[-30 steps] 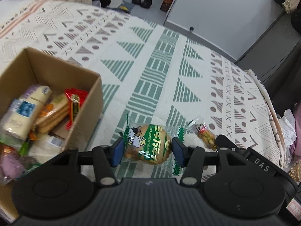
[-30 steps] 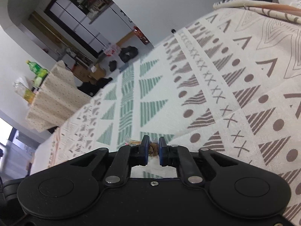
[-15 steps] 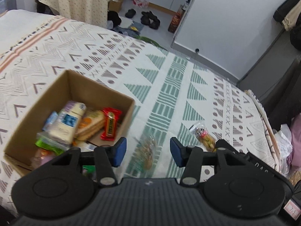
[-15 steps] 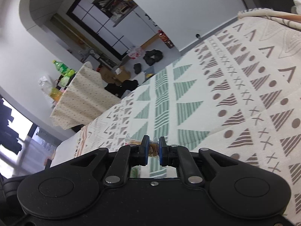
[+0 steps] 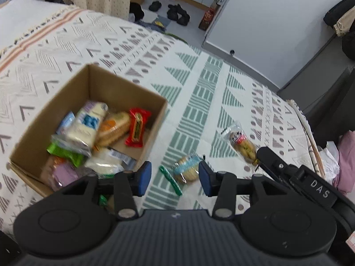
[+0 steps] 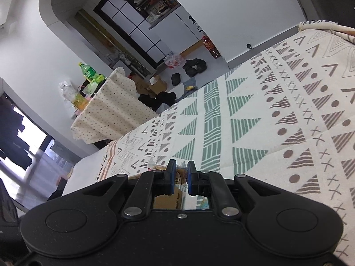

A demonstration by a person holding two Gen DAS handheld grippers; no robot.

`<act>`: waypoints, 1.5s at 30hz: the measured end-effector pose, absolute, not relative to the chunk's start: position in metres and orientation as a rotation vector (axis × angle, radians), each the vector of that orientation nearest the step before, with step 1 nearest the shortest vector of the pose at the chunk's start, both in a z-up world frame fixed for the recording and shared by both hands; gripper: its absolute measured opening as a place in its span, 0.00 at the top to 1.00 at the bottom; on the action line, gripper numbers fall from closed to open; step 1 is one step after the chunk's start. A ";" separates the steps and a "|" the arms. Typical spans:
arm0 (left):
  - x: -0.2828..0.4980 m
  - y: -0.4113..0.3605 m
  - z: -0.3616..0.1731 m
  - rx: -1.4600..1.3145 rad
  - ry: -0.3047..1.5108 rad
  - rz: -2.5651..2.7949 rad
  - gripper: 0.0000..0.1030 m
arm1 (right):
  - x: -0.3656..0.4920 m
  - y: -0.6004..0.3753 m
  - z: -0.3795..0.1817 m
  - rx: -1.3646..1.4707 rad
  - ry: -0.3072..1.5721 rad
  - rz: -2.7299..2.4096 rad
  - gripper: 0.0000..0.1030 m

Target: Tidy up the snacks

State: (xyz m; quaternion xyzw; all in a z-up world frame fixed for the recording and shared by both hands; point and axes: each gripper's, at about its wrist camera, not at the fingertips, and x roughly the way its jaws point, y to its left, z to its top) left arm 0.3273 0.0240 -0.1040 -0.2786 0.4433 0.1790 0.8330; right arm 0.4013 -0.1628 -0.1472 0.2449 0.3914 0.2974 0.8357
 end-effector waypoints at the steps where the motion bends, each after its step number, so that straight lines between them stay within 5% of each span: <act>1: 0.328 0.022 -0.107 -0.595 0.946 0.371 0.55 | 0.401 -0.164 -0.147 0.520 0.828 0.626 0.90; 12: 0.367 0.002 -0.143 -0.565 1.008 0.314 0.28 | 0.413 -0.192 -0.159 0.543 0.847 0.548 0.90; 18: 0.396 -0.012 -0.174 -0.452 1.070 0.265 0.24 | 0.424 -0.211 -0.170 0.578 0.857 0.496 0.90; 38: 0.433 -0.022 -0.228 -0.203 1.130 0.251 0.26 | 0.444 -0.212 -0.194 0.599 0.914 0.474 0.90; 40: 0.431 -0.020 -0.228 -0.228 1.131 0.255 0.32 | 0.445 -0.212 -0.193 0.599 0.913 0.475 0.90; 42: 0.429 -0.018 -0.224 -0.254 1.125 0.264 0.49 | 0.444 -0.210 -0.192 0.597 0.913 0.480 0.90; 45: 0.424 -0.014 -0.218 -0.296 1.116 0.270 0.53 | 0.442 -0.207 -0.191 0.592 0.911 0.489 0.90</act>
